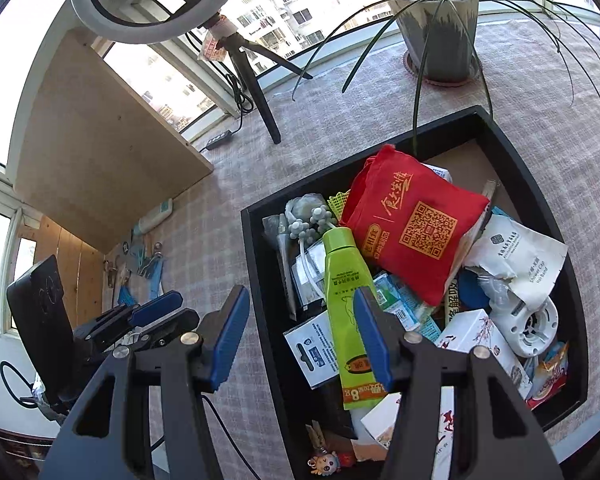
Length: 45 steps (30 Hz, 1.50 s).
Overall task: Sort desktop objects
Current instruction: 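Move both grippers back over the pile, then grasp the small white tube with the right gripper while the left grasps the silver clip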
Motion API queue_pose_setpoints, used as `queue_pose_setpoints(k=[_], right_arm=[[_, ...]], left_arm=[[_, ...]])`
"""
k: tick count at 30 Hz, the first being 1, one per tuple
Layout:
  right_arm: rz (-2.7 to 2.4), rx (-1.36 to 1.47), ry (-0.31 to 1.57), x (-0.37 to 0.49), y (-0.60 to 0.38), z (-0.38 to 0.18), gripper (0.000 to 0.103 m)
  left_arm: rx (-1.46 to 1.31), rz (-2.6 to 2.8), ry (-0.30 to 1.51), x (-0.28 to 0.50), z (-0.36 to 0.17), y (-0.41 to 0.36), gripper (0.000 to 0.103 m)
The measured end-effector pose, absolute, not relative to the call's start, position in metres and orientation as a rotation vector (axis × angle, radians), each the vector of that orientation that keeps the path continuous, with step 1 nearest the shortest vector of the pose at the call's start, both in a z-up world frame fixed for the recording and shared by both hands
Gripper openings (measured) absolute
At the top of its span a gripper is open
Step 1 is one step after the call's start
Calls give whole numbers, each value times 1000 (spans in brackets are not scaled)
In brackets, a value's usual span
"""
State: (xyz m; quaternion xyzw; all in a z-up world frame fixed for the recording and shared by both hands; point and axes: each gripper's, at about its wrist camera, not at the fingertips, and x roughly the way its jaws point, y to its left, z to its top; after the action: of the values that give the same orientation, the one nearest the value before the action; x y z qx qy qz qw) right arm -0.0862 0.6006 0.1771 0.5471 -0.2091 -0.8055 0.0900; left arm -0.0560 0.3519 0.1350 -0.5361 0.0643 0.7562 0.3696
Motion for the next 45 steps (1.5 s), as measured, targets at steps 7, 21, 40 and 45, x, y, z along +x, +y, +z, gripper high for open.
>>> queue_pose_setpoints(k=[7, 21, 40, 45], right_arm=[[-2339, 1647, -539, -95, 565, 168, 54], [-2184, 1593, -210, -109, 424, 146, 55], [-1891, 1637, 36, -135, 262, 82, 49], [-1887, 1650, 78, -144, 246, 72, 44]], left_arm=[[-1447, 2037, 97, -77, 119, 292, 40], [-1577, 2287, 8, -169, 107, 147, 49], [-1688, 2201, 171, -231, 39, 147, 65], [-1696, 2197, 173, -239, 27, 153, 59]])
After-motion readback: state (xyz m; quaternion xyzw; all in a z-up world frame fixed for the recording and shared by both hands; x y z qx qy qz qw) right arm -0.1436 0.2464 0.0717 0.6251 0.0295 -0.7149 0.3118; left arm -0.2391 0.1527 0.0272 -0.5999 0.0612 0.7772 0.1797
